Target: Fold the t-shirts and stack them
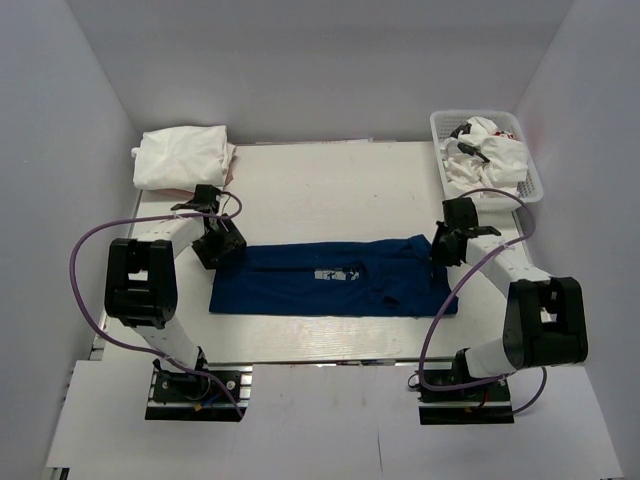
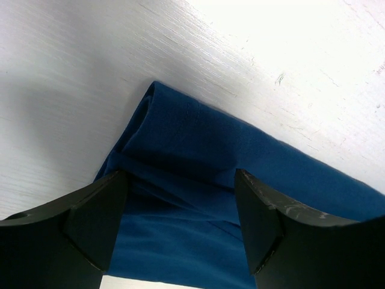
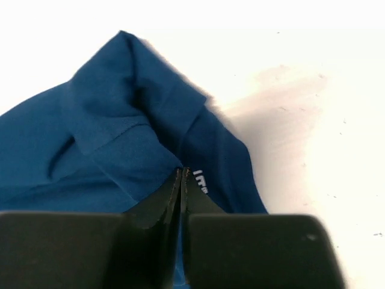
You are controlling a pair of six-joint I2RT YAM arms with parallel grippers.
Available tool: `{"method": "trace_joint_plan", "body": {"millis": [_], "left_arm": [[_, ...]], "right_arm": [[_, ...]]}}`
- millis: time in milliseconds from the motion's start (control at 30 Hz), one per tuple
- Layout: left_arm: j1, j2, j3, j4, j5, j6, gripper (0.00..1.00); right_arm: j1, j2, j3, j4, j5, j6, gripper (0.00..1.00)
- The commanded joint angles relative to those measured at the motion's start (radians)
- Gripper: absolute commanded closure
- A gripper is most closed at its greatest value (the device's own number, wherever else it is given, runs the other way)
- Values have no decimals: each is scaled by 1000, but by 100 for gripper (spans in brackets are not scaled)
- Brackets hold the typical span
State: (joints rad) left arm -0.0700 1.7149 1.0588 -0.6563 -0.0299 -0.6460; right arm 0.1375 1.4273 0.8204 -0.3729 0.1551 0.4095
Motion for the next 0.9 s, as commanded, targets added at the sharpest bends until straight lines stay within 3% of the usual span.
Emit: {"method": "trace_joint_plan", "body": {"millis": [0,67,300,467,567,867], "left_arm": [[7,25,-48,-17,-77,12,18],[7,25,-57,-8,-77,12,18],[7,6,-57,3,-58,12,18],[7,6,-48,3,-57,12,18],[7,6,-48,3,-57,22,18],[7,25,-48,3,-67,22,18]], "right_arm": [[-29,-27,-16,8,-3,-12,84],[-29,-12,-3,6,-43,-41,60],[-16,-85,83,51,-200,-132,37],[52,19,172,-17,-197,-250,37],[106,79,207,-31,-160,-335,46],[209,222,261,-84,183,-362,50]]}}
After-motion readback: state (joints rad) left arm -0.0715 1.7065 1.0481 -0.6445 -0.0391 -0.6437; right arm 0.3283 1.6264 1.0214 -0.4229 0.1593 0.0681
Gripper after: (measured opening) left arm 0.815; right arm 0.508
